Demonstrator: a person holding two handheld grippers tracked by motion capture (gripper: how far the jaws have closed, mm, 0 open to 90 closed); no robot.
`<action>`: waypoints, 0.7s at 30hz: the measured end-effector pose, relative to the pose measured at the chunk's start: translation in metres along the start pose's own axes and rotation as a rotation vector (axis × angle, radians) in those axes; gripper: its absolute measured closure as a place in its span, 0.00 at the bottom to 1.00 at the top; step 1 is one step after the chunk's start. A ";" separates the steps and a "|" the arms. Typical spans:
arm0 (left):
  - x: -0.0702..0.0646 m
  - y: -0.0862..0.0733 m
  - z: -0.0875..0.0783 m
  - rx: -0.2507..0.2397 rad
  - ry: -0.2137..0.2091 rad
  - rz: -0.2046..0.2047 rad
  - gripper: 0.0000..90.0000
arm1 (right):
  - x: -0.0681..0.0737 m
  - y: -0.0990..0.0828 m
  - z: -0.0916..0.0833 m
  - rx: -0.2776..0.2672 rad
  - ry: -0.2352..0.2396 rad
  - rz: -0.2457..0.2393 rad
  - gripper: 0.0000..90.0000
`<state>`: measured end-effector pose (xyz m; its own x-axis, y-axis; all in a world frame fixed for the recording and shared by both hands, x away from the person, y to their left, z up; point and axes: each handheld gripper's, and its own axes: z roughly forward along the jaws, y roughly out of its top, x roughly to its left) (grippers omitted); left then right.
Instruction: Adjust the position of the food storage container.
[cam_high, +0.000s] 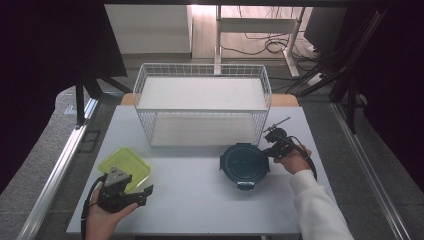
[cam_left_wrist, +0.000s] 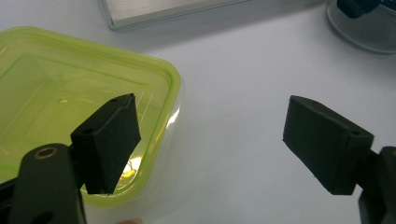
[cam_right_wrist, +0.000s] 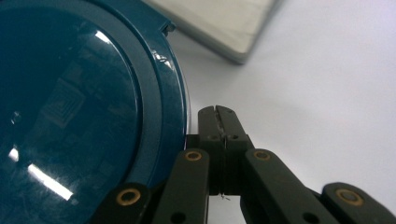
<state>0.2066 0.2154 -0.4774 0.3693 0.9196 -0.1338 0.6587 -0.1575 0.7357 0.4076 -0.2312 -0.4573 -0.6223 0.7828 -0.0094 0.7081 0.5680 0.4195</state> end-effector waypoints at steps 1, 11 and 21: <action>0.000 0.000 0.000 0.000 0.000 -0.002 0.20 | 0.003 0.000 0.000 0.002 0.005 -0.006 0.99; 0.000 0.000 0.000 0.001 -0.003 -0.005 0.20 | 0.026 0.002 0.002 0.003 0.026 -0.052 0.99; -0.001 0.000 0.002 0.007 -0.004 -0.007 0.20 | 0.049 0.008 0.006 -0.002 0.038 -0.094 0.99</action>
<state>0.2074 0.2142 -0.4789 0.3673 0.9193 -0.1415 0.6655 -0.1535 0.7304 0.3848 -0.1867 -0.4603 -0.6984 0.7156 -0.0142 0.6453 0.6381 0.4200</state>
